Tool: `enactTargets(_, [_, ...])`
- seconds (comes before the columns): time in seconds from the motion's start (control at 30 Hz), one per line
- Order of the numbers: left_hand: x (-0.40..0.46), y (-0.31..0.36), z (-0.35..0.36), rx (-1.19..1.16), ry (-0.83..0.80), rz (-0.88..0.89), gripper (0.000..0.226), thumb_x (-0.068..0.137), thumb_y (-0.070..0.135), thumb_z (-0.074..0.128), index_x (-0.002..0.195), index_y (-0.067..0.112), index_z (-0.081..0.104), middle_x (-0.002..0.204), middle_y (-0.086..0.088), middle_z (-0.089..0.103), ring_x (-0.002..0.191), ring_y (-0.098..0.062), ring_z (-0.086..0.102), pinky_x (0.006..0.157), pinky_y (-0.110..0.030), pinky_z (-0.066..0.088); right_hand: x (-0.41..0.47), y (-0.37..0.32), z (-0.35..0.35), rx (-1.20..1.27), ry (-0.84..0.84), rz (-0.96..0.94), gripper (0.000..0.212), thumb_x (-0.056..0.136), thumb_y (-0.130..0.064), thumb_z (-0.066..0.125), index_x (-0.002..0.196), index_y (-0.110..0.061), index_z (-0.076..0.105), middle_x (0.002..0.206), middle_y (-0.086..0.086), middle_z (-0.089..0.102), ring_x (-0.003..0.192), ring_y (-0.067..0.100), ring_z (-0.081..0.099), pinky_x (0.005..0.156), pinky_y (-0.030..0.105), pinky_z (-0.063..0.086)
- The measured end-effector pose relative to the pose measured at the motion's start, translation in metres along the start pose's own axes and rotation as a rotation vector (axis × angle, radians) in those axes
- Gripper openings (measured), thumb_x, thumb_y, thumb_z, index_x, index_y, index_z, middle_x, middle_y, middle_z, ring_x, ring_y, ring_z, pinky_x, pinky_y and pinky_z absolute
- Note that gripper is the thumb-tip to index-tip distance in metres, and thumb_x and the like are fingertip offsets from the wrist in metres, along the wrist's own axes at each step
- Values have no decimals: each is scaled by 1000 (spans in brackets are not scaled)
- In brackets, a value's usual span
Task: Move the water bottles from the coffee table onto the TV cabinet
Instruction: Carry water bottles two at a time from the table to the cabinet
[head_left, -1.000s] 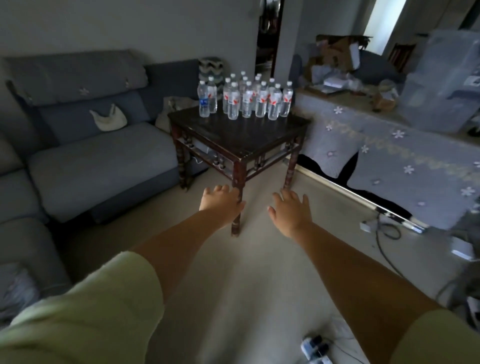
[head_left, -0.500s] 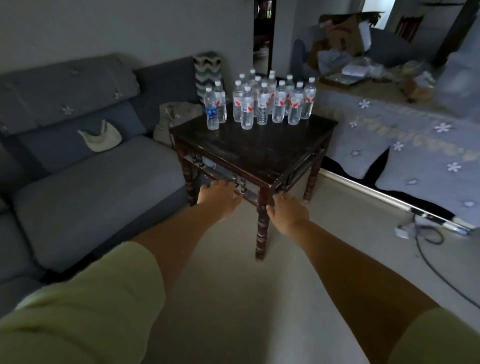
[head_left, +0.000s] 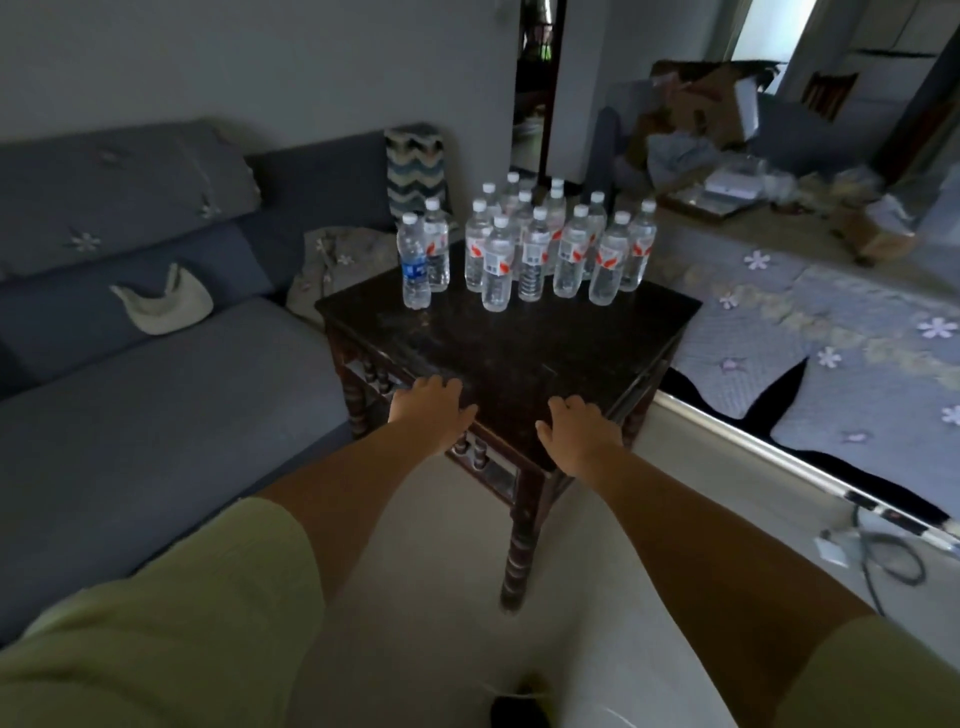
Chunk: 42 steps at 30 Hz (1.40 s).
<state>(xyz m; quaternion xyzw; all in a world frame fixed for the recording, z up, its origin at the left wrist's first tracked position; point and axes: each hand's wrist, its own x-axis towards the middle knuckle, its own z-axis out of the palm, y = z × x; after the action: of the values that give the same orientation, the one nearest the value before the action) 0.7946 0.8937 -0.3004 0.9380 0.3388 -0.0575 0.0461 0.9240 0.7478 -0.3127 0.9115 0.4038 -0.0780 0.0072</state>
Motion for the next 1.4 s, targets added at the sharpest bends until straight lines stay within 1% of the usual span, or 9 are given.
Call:
enactTargets(0.37, [182, 8, -40, -43, 17, -137, 52, 98, 52, 33, 137, 17, 41, 138, -9, 47, 128, -29, 42, 100, -45, 40, 213, 46, -59, -25, -14, -113, 49, 102, -42, 31, 142, -14, 33, 138, 13, 41, 126, 32, 43, 96, 45, 43])
enactTargets(0.53, [239, -25, -33, -87, 3, -212, 56, 98, 51, 34, 142, 16, 35, 142, -11, 43, 131, -31, 40, 102, -47, 40, 283, 22, -48, -7, -41, -163, 49, 101, -43, 32, 141, -14, 34, 137, 12, 43, 124, 31, 45, 95, 44, 44])
enactTargets(0.8, [353, -96, -11, -168, -61, -265, 50, 96, 52, 39, 132, 19, 45, 131, -10, 51, 123, -30, 47, 98, -46, 43, 400, -18, -23, 95, -74, -111, 49, 100, -43, 36, 139, -13, 38, 133, 13, 46, 123, 32, 45, 95, 45, 44])
enactTargets(0.93, [406, -125, 10, -290, -139, -371, 61, 91, 59, 44, 134, 16, 47, 129, -10, 54, 120, -30, 51, 98, -46, 45, 454, -28, -4, 331, -108, 56, 50, 94, -43, 47, 132, -10, 46, 130, 14, 51, 120, 33, 50, 95, 45, 45])
enactTargets(1.0, [428, -140, 22, -458, -168, -523, 76, 84, 64, 52, 136, 10, 43, 130, -13, 54, 119, -32, 53, 98, -47, 46, 476, -30, 9, 529, -81, 167, 66, 88, -49, 57, 137, -8, 41, 137, 14, 47, 124, 34, 49, 99, 47, 44])
enactTargets(1.07, [444, -151, 30, -680, -141, -662, 95, 78, 65, 62, 142, 3, 29, 138, -18, 47, 125, -35, 49, 101, -48, 44, 489, -30, 20, 713, -43, 237, 90, 79, -52, 67, 148, -9, 27, 148, 14, 35, 134, 32, 40, 107, 47, 38])
enactTargets(1.13, [462, -158, 33, -874, -61, -695, 105, 73, 58, 72, 146, 3, 20, 144, -18, 41, 129, -36, 45, 103, -49, 42, 502, -29, 30, 895, 6, 258, 100, 73, -46, 76, 151, -14, 21, 153, 9, 30, 139, 27, 34, 113, 47, 33])
enactTargets(1.27, [490, -162, 44, -1162, 146, -626, 94, 66, 32, 85, 141, 10, 32, 136, -6, 51, 124, -25, 52, 100, -41, 47, 519, -33, 42, 1226, 93, 254, 95, 71, -25, 84, 146, -19, 28, 143, 0, 45, 129, 17, 47, 109, 41, 40])
enactTargets(1.4, [502, -155, 48, -1259, 263, -598, 80, 70, 25, 84, 133, 12, 37, 129, -4, 55, 115, -20, 56, 97, -38, 49, 533, -44, 46, 1284, 183, 307, 96, 68, -25, 86, 144, -18, 28, 140, 0, 49, 127, 18, 50, 108, 42, 41])
